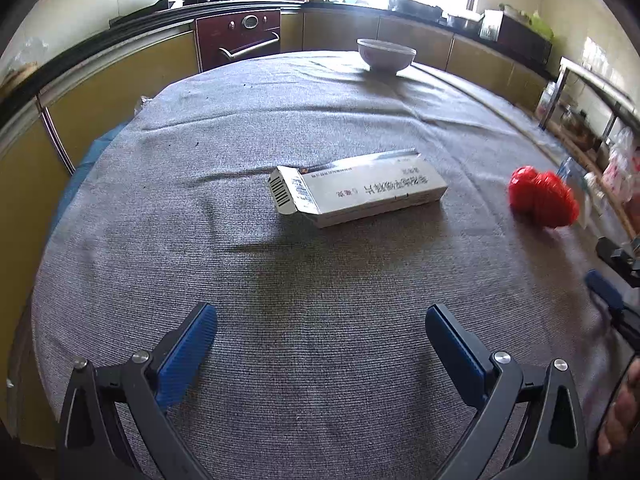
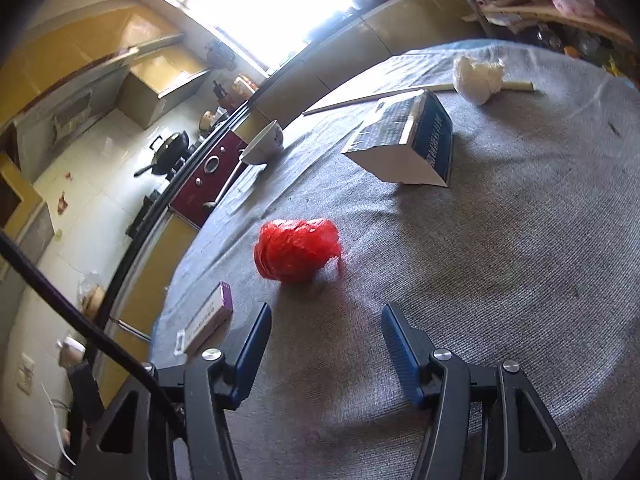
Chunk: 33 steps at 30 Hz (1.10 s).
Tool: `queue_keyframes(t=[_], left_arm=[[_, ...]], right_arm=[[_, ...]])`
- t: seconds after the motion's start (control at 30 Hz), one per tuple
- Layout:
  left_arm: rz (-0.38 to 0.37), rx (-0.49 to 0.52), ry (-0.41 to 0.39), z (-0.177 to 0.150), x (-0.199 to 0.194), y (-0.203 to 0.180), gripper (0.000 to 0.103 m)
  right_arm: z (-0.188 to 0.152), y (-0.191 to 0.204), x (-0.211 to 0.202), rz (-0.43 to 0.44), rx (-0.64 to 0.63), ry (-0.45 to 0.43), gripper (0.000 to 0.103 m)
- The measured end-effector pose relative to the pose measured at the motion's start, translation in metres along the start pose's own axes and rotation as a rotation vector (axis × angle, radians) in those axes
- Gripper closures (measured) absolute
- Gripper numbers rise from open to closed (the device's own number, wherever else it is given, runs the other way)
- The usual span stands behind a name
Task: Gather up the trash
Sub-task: 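Grasp the red plastic bag with the right tool, then grasp the white medicine box with the left tool while the right tool holds the red bag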
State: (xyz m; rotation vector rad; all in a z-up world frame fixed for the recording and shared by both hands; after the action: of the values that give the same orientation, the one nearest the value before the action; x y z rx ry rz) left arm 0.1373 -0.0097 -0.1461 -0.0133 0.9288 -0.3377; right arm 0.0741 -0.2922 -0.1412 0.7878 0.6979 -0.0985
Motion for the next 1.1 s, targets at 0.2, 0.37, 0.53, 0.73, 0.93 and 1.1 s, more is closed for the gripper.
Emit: queue_keyframes(t=[0.2, 0.37, 0.53, 0.73, 0.93, 1.1], left_arm=[[-0.057, -0.079, -0.048, 0.009, -0.022, 0.020, 0.000], [-0.017, -0.054, -0.094, 0.048, -0.034, 0.036, 0.000], [-0.027, 0.083, -0.054, 0.087, -0.016, 0.023, 0.000], [-0.176, 0.376, 0.018, 0.102, 0.006, -0.019, 0.000], [-0.177, 0.608, 0.151, 0.096, 0.041, -0.039, 0.000], [-0.213, 0.581, 0.201, 0.094, 0.056, -0.037, 0.000]], right_arm=[[0.027, 0.010, 0.003, -0.008, -0.024, -0.007, 0.038], [0.053, 0.019, 0.021, 0.023, -0.021, 0.034, 0.033], [0.057, 0.027, 0.055, -0.010, -0.043, 0.107, 0.033], [0.057, 0.036, 0.078, -0.045, -0.088, 0.152, 0.034], [0.051, 0.049, 0.084, -0.044, -0.152, 0.181, 0.045], [0.043, 0.058, 0.081, -0.040, -0.196, 0.196, 0.052]])
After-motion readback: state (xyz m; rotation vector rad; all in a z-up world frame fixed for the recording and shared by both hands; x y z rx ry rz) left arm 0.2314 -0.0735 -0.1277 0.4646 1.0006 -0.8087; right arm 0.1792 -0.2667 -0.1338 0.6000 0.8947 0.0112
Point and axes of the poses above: each gripper's, at about its wrist camera, not at the fingertips, and x roughly the way its jaws point, y to its left, z to its top, the point moved 5 cm from there along x, roughly the way its jaws point, and after that the axes turned 5 degrees about -z, right-handed, at the moved point
